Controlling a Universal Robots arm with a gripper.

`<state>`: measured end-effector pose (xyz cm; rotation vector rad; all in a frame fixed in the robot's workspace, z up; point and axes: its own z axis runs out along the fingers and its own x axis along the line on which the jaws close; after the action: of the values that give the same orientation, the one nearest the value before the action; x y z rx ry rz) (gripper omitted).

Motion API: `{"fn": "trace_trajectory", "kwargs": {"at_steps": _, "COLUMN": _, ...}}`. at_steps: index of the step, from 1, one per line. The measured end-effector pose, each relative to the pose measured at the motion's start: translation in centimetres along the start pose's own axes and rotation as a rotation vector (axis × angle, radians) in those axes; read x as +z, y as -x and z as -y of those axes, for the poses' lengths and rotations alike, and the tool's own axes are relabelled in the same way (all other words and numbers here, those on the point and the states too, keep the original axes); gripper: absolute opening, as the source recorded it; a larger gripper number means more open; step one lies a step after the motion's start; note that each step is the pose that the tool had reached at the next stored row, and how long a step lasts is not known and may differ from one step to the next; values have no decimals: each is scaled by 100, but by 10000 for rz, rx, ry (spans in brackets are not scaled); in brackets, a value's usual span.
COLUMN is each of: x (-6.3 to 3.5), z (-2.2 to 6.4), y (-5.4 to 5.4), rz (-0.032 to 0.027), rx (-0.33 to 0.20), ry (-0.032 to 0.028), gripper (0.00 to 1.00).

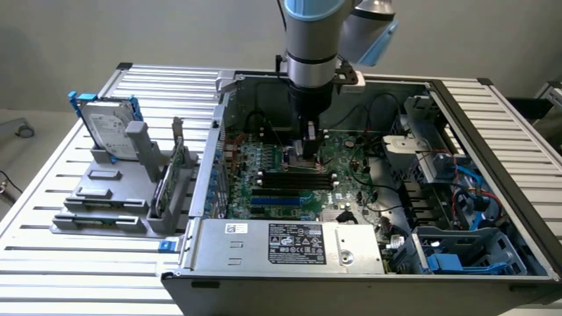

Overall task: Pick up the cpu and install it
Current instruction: 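Place the cpu into insertion slot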

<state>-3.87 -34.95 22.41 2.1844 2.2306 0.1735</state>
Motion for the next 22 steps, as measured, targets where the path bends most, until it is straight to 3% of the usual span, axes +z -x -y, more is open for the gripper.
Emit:
{"fn": "trace_trajectory", "kwargs": {"at_steps": 6, "x": 45, "z": 58, "y": 2, "rz": 26, "rx": 226, "ry": 7, "gripper": 55}}
{"fn": "trace_trajectory", "kwargs": {"at_steps": 14, "x": 57, "z": 59, "y": 3, "rz": 24, "rx": 315, "ry": 15, "gripper": 55}}
{"fn": "trace_trajectory", "kwargs": {"at_steps": 22, "x": 132, "z": 81, "y": 8, "rz": 28, "rx": 315, "ry": 13, "gripper": 55}}
